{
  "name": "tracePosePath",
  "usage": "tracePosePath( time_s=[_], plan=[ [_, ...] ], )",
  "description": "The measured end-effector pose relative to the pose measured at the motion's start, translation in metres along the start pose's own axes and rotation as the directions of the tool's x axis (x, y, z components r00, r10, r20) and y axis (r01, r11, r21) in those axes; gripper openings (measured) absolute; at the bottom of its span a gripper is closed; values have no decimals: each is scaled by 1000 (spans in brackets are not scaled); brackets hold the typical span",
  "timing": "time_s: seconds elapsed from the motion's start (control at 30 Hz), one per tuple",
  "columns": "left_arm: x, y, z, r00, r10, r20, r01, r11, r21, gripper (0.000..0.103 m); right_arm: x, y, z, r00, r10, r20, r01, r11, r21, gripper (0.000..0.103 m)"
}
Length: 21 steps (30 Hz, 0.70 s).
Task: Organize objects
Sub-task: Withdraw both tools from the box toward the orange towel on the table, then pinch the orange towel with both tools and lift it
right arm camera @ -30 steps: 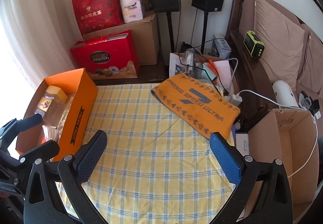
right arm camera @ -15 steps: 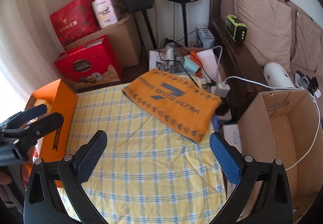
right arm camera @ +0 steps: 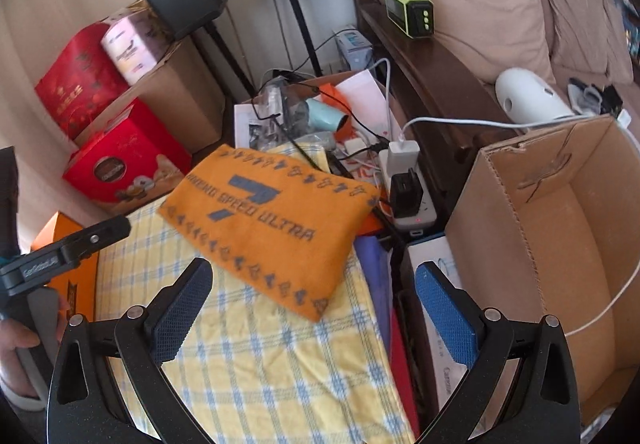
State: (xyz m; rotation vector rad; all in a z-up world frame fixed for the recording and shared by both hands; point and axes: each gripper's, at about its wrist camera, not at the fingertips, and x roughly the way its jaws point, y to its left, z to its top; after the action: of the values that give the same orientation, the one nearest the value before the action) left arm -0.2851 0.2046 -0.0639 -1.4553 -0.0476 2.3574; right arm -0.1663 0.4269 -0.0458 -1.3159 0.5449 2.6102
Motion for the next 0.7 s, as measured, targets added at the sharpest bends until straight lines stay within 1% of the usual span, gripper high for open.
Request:
tracePosePath(
  time_s=[0.07, 0.13, 0.2, 0.27, 0.33, 0.37, 0.4, 0.43, 0.5, 0.57, 0.6, 0.63, 0.67, 0.7],
  plan=[
    [12, 0, 6, 1000, 5, -4, -5, 1000, -6, 100, 6, 0, 2, 1000, -2, 4, 2, 1000, -1, 94],
    [23, -2, 11, 1000, 18, -8, -18, 1000, -3, 93, 13, -2, 3, 1000, -8, 6, 8, 1000, 6, 88],
    [34, -7, 15, 999, 32, -13, -32, 999, 9, 88, 22, -5, 4, 1000, -8, 1, 8, 1000, 24, 85],
    [43, -12, 17, 999, 31, -19, -31, 999, 27, 88, 30, -8, 4, 1000, -11, -10, 12, 999, 36, 82],
    [51, -13, 19, 999, 37, -28, -37, 999, 32, 86, 39, -9, 4, 999, -43, -27, 44, 998, 33, 74],
    [54, -11, 19, 999, 39, -32, -38, 999, 29, 84, 43, -9, 3, 998, -50, -33, 51, 998, 33, 73],
    [58, -10, 20, 999, 37, -37, -36, 999, 22, 78, 47, -12, 3, 999, -35, -40, 37, 998, 46, 71],
    [61, -8, 20, 998, 37, -42, -37, 999, 16, 76, 50, -13, 3, 999, -22, -44, 24, 998, 56, 70],
    [67, -4, 21, 998, 31, -52, -31, 1000, 3, 76, 55, -15, 2, 999, -14, -53, 17, 998, 68, 70],
    [69, -2, 20, 999, 24, -47, -25, 1000, -8, 72, 59, -15, 2, 998, -6, -59, 10, 997, 71, 67],
    [69, -2, 20, 999, 20, -40, -20, 1000, -10, 66, 61, -14, 2, 998, 2, -61, 2, 997, 71, 63],
    [69, -3, 20, 999, 25, -38, -26, 1000, -6, 61, 63, -14, 2, 998, 4, -64, 1, 998, 70, 55],
    [68, -4, 20, 999, 33, -38, -33, 999, -2, 58, 65, -13, 2, 998, 1, -69, 4, 998, 67, 50],
    [68, -6, 19, 999, 37, -37, -37, 999, 1, 45, 66, -11, 2, 997, -12, -76, 16, 998, 56, 37]
  ],
)
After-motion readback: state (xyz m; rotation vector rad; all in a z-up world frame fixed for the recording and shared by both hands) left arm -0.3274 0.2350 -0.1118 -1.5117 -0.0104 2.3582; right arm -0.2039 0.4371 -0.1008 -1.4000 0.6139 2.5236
